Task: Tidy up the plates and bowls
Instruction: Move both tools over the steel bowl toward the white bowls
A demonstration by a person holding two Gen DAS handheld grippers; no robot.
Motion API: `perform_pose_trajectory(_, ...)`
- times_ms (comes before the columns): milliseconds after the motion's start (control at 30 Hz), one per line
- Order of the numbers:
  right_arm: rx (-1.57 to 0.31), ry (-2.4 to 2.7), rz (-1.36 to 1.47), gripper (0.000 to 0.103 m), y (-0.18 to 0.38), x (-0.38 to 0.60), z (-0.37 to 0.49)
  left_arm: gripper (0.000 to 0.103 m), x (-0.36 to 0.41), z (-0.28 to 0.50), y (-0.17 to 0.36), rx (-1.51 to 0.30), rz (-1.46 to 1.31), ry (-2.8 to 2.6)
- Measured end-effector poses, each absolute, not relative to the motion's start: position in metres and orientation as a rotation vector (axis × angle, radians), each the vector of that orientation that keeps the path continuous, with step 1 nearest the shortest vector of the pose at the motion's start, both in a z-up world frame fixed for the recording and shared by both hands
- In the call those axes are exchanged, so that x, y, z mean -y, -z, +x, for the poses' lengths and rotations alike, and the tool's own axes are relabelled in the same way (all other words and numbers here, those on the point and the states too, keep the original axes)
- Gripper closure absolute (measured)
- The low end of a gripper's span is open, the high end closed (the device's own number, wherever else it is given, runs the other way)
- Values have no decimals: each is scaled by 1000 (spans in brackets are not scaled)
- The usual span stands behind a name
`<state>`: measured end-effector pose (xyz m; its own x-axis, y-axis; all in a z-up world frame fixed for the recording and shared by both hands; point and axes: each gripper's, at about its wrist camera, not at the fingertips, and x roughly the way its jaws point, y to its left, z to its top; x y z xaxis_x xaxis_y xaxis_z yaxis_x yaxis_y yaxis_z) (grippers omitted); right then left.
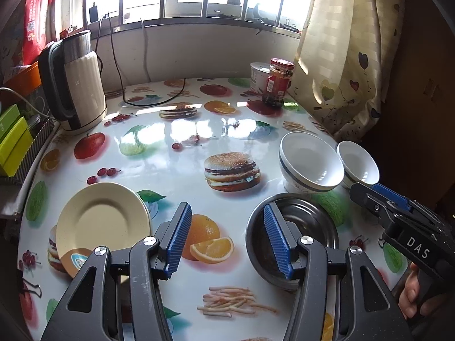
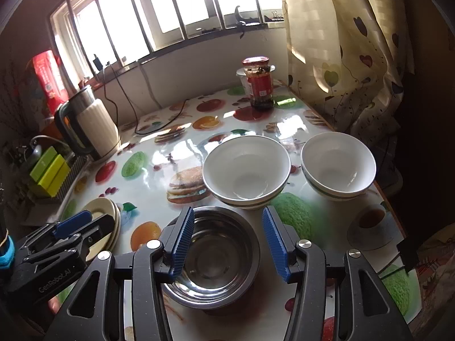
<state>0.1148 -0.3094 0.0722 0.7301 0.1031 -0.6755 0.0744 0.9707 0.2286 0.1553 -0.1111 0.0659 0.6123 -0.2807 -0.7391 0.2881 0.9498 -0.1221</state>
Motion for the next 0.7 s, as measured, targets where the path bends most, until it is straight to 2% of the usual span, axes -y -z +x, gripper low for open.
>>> perform_pose_trajectory(700, -775, 77, 254, 52, -52, 352, 157, 49, 167, 220, -51, -912, -54, 456)
